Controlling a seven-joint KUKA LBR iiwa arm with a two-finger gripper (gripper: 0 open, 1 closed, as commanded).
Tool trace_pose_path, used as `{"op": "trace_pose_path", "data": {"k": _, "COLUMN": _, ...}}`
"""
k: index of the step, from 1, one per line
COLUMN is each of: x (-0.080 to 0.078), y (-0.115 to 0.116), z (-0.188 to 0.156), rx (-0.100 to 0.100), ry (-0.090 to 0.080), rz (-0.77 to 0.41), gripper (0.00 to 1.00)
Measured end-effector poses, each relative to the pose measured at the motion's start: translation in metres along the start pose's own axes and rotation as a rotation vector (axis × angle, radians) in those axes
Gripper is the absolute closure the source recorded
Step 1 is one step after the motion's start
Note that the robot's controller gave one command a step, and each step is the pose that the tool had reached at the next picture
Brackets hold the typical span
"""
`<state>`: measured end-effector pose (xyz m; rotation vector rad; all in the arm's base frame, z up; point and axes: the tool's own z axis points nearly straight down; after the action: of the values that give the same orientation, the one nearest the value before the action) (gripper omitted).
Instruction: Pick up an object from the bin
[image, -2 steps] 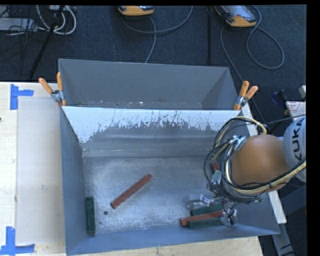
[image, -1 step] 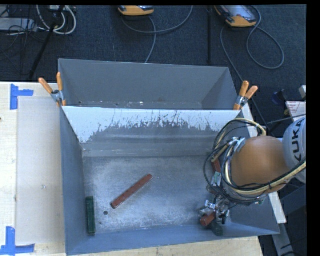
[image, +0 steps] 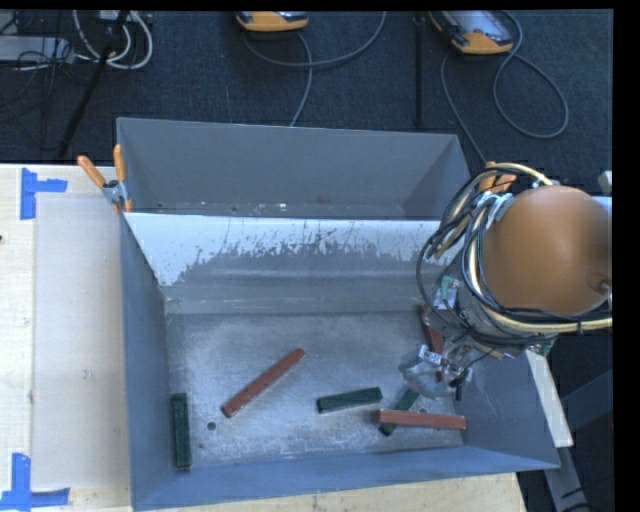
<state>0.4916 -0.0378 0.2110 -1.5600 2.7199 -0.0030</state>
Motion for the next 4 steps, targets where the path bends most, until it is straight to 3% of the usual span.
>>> {"op": "trace_pose_path", "data": {"k": 1, "x": 0.001, "y": 0.001, "z": 0.004, "rx": -0.007, "ry": 0.003, "rz": 0.005, "gripper": 0.0}}
{"op": "trace_pose_path", "data": {"k": 2, "x": -0.029, "y": 0.035, "z": 0.145, "rx": -0.015, "ry": 0.006, "rz": -0.285, "gripper": 0.0}}
{"op": "trace_pose_path", "data": {"k": 3, "x": -0.03, "y": 0.033, "z": 0.142, "rx": -0.009, "ry": 0.004, "rz": -0.285, "gripper": 1.0}}
{"op": "trace_pose_path", "data": {"k": 4, "x": -0.071, "y": 0.012, "z": 0.142, "rx": -0.005, "ry": 0.001, "rz": -0.241, "gripper": 1.0}}
